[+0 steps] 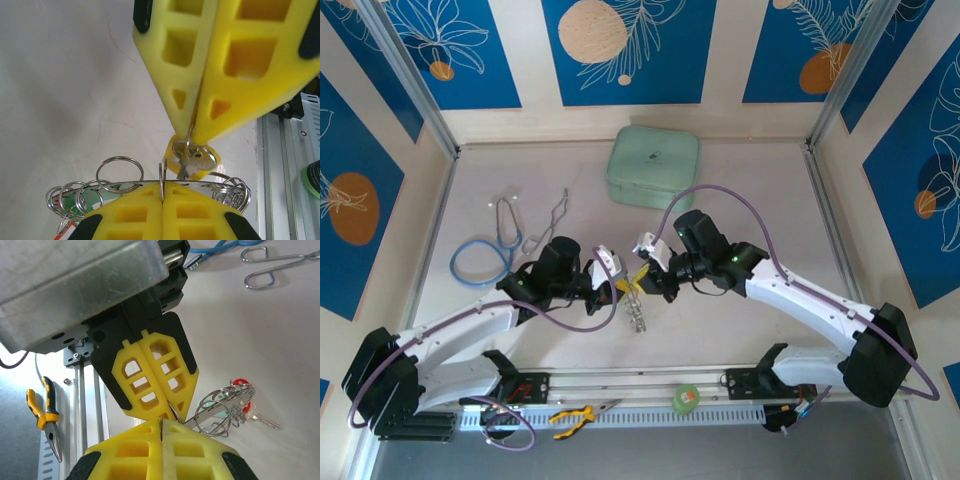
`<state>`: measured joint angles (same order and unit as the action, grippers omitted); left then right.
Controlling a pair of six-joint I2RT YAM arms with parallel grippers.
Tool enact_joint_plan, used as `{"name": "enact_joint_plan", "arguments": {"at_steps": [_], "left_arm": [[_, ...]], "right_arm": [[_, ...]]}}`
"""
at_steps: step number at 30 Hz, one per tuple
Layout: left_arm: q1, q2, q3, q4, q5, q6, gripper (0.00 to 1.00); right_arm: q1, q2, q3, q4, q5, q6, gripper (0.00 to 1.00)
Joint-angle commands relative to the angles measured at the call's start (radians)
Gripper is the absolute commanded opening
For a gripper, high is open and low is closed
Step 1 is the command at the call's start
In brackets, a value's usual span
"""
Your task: Put the keys on the keyring
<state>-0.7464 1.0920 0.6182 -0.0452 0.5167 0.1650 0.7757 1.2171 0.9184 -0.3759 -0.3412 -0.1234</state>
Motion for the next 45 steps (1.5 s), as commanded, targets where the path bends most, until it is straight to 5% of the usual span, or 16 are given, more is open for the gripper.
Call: {"name": "enact_joint_plan", "arguments": {"at_steps": [1, 29, 45], "left_arm": [[0.005, -0.007, 0.035, 0.001, 0.032, -0.001, 0.0], [0.006, -0.021, 0.014, 0.002, 0.024, 0.05, 0.0], [0.006, -0.068, -0.033, 0.045, 0.031, 0.21, 0.0]], "right_arm": [[0.008, 0.014, 0.037, -0.023, -0.028, -0.012, 0.0], [-0.006, 0.095, 0.088, -0.097, 0.067, 0.061, 0.0], [-0.031, 0.122, 0.102, -0.126, 0.025, 0.099, 0.0]]}}
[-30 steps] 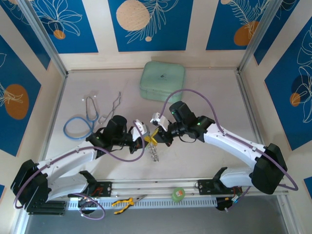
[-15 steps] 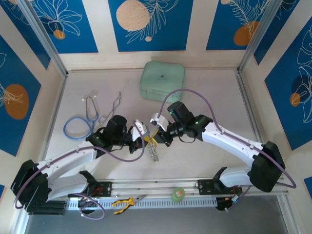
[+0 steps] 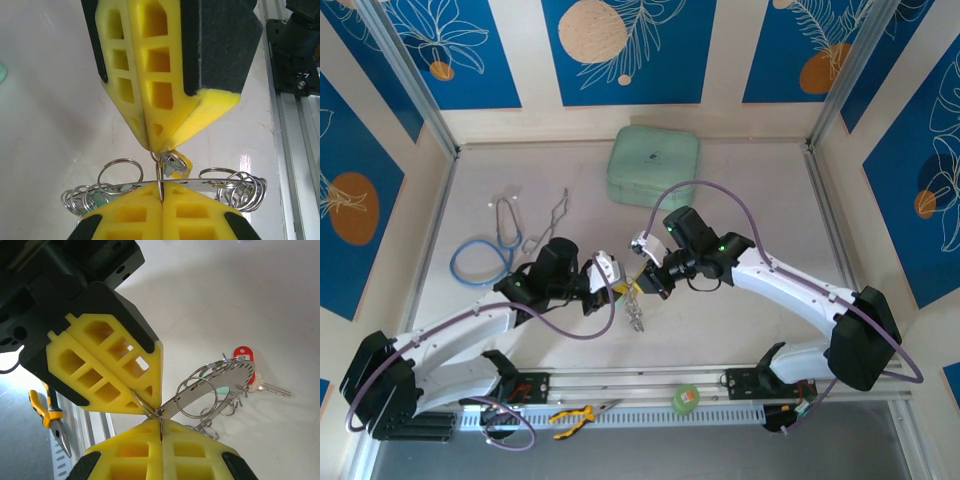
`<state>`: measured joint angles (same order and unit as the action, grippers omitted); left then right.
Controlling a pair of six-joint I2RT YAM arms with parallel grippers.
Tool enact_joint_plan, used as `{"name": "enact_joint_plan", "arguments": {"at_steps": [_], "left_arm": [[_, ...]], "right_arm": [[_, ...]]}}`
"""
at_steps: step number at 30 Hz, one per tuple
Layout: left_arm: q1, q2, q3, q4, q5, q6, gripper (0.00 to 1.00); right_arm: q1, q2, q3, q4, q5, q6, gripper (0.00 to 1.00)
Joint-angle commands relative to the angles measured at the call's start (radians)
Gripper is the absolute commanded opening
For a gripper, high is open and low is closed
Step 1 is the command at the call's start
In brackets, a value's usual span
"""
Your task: Put the keys on the keyring
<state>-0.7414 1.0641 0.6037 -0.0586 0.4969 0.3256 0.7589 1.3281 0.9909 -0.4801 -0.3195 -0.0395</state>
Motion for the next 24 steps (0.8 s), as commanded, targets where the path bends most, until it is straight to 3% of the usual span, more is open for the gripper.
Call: {"name": "enact_joint_plan", "arguments": {"at_steps": [1, 5, 9, 13, 19, 24], "left_arm": [[0.002, -0.047, -0.026, 0.078, 0.051, 0.05, 0.0], [0.0, -0.068, -0.057, 0.146, 0.047, 0.048, 0.0], [0.001, -0.077, -0.091, 0.245, 0.057, -0.001, 0.0], [0.0, -0.068, -0.133, 0.378, 0.076, -0.084, 0.0], [0.002, -0.024, -0.171, 0.534, 0.159, -0.184, 0.0], [0.002, 0.006, -0.18, 0.602, 0.216, -0.197, 0.0]], "right_arm": [[-0.017, 0.012, 0.029, -0.023, 0.006, 0.016, 0.03], [-0.035, -0.004, 0.038, -0.037, 0.02, 0.024, 0.32], [-0.064, -0.077, 0.025, -0.003, 0.015, 0.016, 0.43], [-0.064, -0.174, -0.061, 0.101, 0.04, -0.07, 0.44], [0.001, -0.294, -0.26, 0.327, -0.05, -0.405, 0.38], [0.024, -0.248, -0.222, 0.287, -0.081, -0.438, 0.34]]}}
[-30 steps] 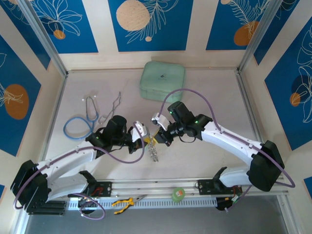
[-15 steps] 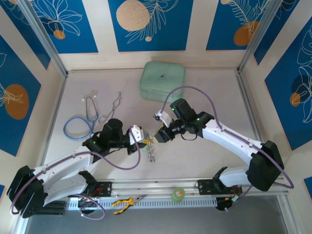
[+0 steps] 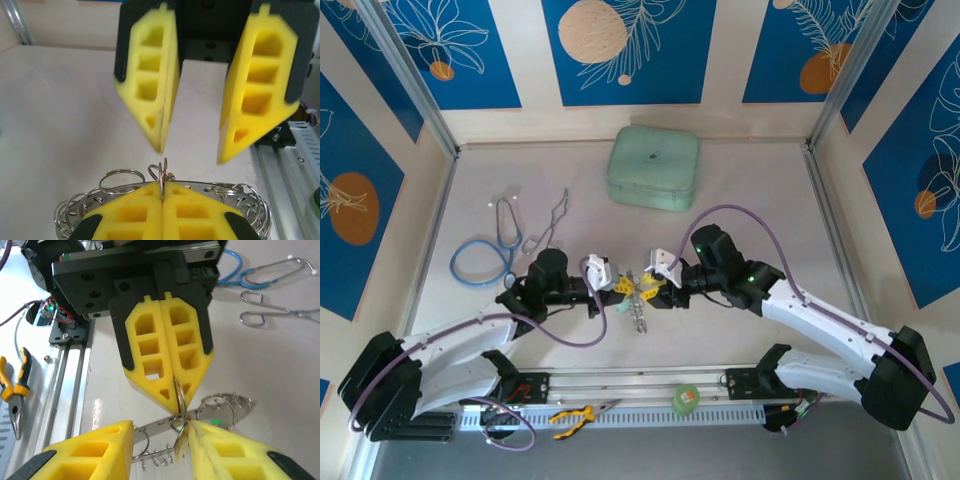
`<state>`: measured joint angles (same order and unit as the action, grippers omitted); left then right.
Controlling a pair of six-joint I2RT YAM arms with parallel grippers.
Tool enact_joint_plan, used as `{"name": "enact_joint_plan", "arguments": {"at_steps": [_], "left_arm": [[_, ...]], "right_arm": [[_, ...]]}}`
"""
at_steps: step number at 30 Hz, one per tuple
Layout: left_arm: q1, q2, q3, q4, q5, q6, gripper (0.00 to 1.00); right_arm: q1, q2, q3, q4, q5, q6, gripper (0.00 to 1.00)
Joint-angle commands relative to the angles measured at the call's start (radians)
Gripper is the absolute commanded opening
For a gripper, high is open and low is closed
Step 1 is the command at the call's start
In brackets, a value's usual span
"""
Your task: Put the keys on the keyring
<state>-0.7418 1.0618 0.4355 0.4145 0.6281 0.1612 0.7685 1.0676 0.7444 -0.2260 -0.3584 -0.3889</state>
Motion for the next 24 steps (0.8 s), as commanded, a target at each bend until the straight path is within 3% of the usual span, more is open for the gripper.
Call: {"name": "enact_joint_plan", "arguments": {"at_steps": [1, 11, 17, 20, 22, 24], "left_arm": [[0.003, 0.009, -0.014, 0.137, 0.087, -0.033, 0.0], [0.003, 0.012, -0.015, 0.124, 0.102, -0.006, 0.0], [0.003, 0.02, -0.008, 0.144, 0.108, -0.012, 0.0], [0.004, 0.015, -0.003, 0.14, 0.092, -0.015, 0.0], [0.003, 0.012, -0.004, 0.133, 0.05, -0.017, 0.0], [0.002, 0.008, 0.002, 0.096, 0.001, -0.006, 0.19]], "right_arm": [[0.02, 0.019, 0.023, 0.032, -0.033, -0.094, 0.34], [0.03, 0.017, 0.01, 0.017, -0.016, -0.094, 0.15], [0.038, 0.036, 0.019, 0.02, -0.018, -0.094, 0.08], [0.041, 0.059, 0.031, 0.01, -0.008, -0.097, 0.0], [0.04, 0.067, 0.046, -0.018, -0.003, -0.102, 0.0], [0.037, 0.067, 0.06, -0.045, 0.01, -0.106, 0.0]]}}
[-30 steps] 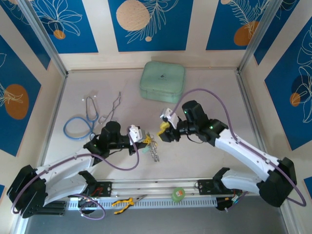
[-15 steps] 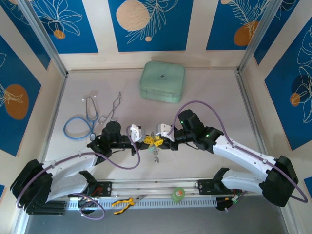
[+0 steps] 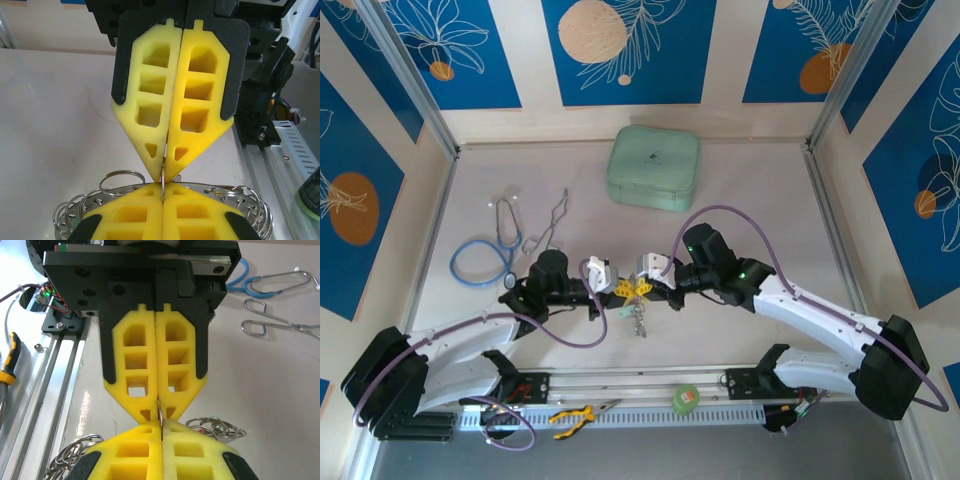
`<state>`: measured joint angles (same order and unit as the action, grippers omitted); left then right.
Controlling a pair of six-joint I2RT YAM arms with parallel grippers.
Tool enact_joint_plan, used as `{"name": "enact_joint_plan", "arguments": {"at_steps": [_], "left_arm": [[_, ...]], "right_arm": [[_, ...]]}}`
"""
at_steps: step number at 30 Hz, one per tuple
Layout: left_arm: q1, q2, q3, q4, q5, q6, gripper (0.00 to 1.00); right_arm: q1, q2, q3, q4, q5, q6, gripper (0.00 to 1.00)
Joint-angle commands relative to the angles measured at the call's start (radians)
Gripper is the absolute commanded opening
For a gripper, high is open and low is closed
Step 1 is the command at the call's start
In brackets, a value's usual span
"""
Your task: Put the keys on the keyring
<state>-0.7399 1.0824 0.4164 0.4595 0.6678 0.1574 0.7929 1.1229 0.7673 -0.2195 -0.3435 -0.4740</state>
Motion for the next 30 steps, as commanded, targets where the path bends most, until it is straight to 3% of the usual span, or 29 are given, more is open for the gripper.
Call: {"name": "enact_joint_plan", "arguments": {"at_steps": [1, 9, 14, 21, 30], "left_arm": [[0.0, -0.015, 0.024, 0.027, -0.051, 0.004, 0.22], [-0.001, -0.052, 0.076, -0.234, -0.114, 0.094, 0.35], [0.0, -0.055, 0.105, -0.334, -0.138, 0.129, 0.32], [-0.001, -0.047, 0.116, -0.329, -0.126, 0.134, 0.24], [-0.001, -0.027, 0.125, -0.295, -0.104, 0.127, 0.25]], "right_arm": [[0.011, 0.011, 0.041, -0.064, -0.003, -0.024, 0.0], [0.008, 0.03, 0.094, -0.153, 0.055, -0.038, 0.0], [0.022, 0.062, 0.14, -0.21, 0.092, -0.04, 0.0], [0.032, 0.094, 0.172, -0.227, 0.092, -0.045, 0.0], [0.053, 0.128, 0.215, -0.257, 0.101, -0.052, 0.0]]}}
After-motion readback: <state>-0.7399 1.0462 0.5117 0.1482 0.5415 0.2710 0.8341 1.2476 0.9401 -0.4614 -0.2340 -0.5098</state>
